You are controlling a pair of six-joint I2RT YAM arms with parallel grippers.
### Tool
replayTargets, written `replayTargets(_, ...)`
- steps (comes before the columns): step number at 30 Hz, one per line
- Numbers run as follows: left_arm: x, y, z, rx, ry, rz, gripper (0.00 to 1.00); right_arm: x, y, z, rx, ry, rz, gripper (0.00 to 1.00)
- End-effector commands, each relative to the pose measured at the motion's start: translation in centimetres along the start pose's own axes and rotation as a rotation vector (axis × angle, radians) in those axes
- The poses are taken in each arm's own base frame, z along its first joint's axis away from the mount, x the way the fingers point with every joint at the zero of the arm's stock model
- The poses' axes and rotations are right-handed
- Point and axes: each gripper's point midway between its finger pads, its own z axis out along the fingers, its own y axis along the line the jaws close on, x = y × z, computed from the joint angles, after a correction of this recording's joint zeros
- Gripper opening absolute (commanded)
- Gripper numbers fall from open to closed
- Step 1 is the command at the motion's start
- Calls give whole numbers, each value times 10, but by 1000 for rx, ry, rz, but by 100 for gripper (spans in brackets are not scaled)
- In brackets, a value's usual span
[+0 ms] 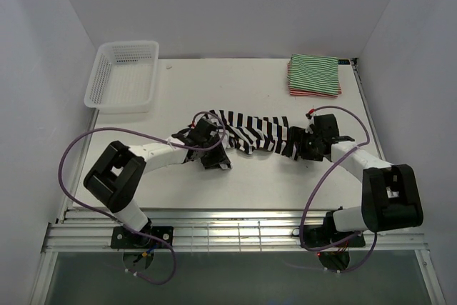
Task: Fold and stack the tank tops
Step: Flatten the tank top out
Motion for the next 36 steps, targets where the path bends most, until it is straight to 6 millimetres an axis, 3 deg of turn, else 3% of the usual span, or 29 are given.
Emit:
replayTargets(1,-5,4,11,-40,-10,23,36,-7,1,11,-23,-16,-3,94)
replayTargets(2,-5,4,11,-40,-7,26,25,-6,1,13,-27,-13,-1,87)
replayTargets(3,-5,2,11,-32,-4,32,14,-6,4,16,-43,-8,-1,62)
replayTargets(4,-5,1,10,-30,0,41,0,-7,5,17,-55,-5,-6,50)
replayTargets(6,-8,-8,1,0,-11,55,0,-17,12,16,-87,-33,-21,22)
replayTargets(8,-18,-24,-19,53,-61,81,0,-27,16,12,-98,-58,-36,8)
replayTargets(10,-28,-38,-41,96,-109,101,0,-42,24,0,-117,-89,-50,8)
replayTargets(14,-60,-79,-115,243,-279,181,0,-84,43,-51,-154,-233,-84,8)
replayTargets(15,-66,-91,-145,310,-334,200,0,-94,49,-72,-163,-285,-93,8)
replayTargets(16,-77,-93,-163,333,-376,195,0,-110,53,-91,-168,-332,-95,8)
replayTargets(19,-102,-99,-218,410,-481,195,0,-124,48,-139,-176,-417,-66,8)
replayTargets(20,-110,-104,-234,437,-510,201,0,-136,39,-163,-158,-476,-47,8)
replayTargets(21,-126,-95,-245,428,-550,178,0,-139,42,-174,-172,-494,-54,8)
replayTargets(24,-143,-105,-273,495,-563,189,0,-155,54,-208,-223,-555,-82,8)
replayTargets(28,-177,-110,-290,525,-601,193,0,-173,69,-222,-289,-568,-114,8)
replayTargets(29,-187,-110,-279,524,-571,187,0,-180,65,-213,-287,-545,-105,8)
replayTargets(31,-216,-107,-285,543,-604,182,0,-204,73,-225,-304,-590,-159,8)
replayTargets(32,-224,-107,-267,574,-536,190,0,-214,71,-215,-314,-571,-159,8)
replayTargets(33,-237,-109,-266,601,-542,198,0,-223,76,-217,-342,-571,-180,8)
replayTargets(34,-258,-114,-281,628,-577,212,0,-245,85,-233,-361,-632,-231,8)
replayTargets(35,-270,-117,-283,649,-571,220,0,-259,84,-223,-379,-618,-219,8)
replayTargets(36,-287,-112,-266,660,-515,202,0,-269,91,-226,-418,-621,-241,8)
